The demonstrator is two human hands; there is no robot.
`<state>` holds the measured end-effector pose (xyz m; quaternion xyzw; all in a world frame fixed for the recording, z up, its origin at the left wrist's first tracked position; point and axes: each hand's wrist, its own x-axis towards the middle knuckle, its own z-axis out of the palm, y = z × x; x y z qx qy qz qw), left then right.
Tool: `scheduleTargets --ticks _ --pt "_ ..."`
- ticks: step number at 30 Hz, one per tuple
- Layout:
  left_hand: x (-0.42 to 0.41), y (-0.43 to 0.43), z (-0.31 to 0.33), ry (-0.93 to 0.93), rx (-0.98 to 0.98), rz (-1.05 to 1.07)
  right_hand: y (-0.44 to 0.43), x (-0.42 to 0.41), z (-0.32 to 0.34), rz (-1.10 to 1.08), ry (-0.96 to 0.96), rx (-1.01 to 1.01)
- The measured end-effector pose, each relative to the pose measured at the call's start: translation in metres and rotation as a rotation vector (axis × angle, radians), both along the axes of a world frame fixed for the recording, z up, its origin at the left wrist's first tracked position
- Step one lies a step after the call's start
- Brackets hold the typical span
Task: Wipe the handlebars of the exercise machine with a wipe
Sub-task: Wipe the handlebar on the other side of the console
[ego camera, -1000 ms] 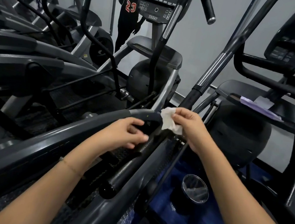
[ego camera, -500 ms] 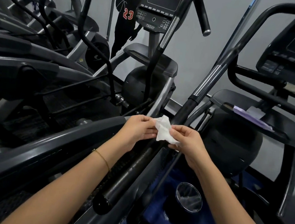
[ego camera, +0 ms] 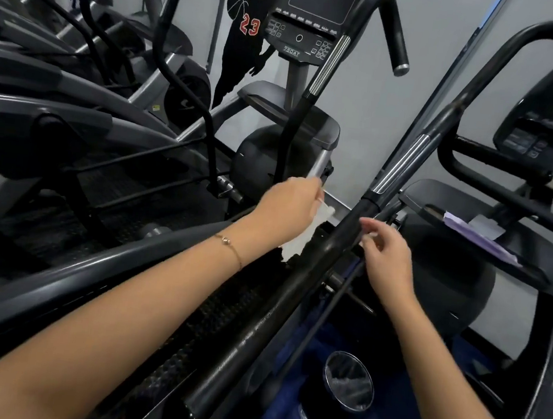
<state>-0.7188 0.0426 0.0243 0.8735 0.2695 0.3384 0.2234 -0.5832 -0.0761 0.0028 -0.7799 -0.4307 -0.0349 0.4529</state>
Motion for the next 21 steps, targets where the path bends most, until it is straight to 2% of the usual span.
scheduleTargets --ticks 4,6,10,14,16,19,21 --pt "0.015 -0.021 -0.026 0.199 -0.048 -0.262 0.022 0.046 0.009 0.013 -0.761 -0.597" --pt "0.018 -0.029 -0.046 0.288 0.026 -0.261 0.024 0.059 0.008 0.031 -0.939 -0.770" --pt "0.027 -0.024 -0.058 0.236 -0.034 -0.175 0.022 0.069 0.004 0.023 -1.019 -0.763" --pt "0.047 -0.022 -0.053 0.153 -0.326 -0.030 0.026 0.078 -0.007 0.051 -1.020 -0.645" --pt "0.053 -0.023 -0.051 0.240 -0.317 0.036 0.026 0.078 -0.009 0.056 -1.004 -0.652" --pt "0.053 -0.027 -0.050 0.440 -0.182 0.079 0.027 0.079 -0.009 0.062 -1.028 -0.637" --pt "0.056 -0.024 -0.049 0.482 -0.177 0.076 0.026 0.079 -0.005 0.071 -1.035 -0.636"
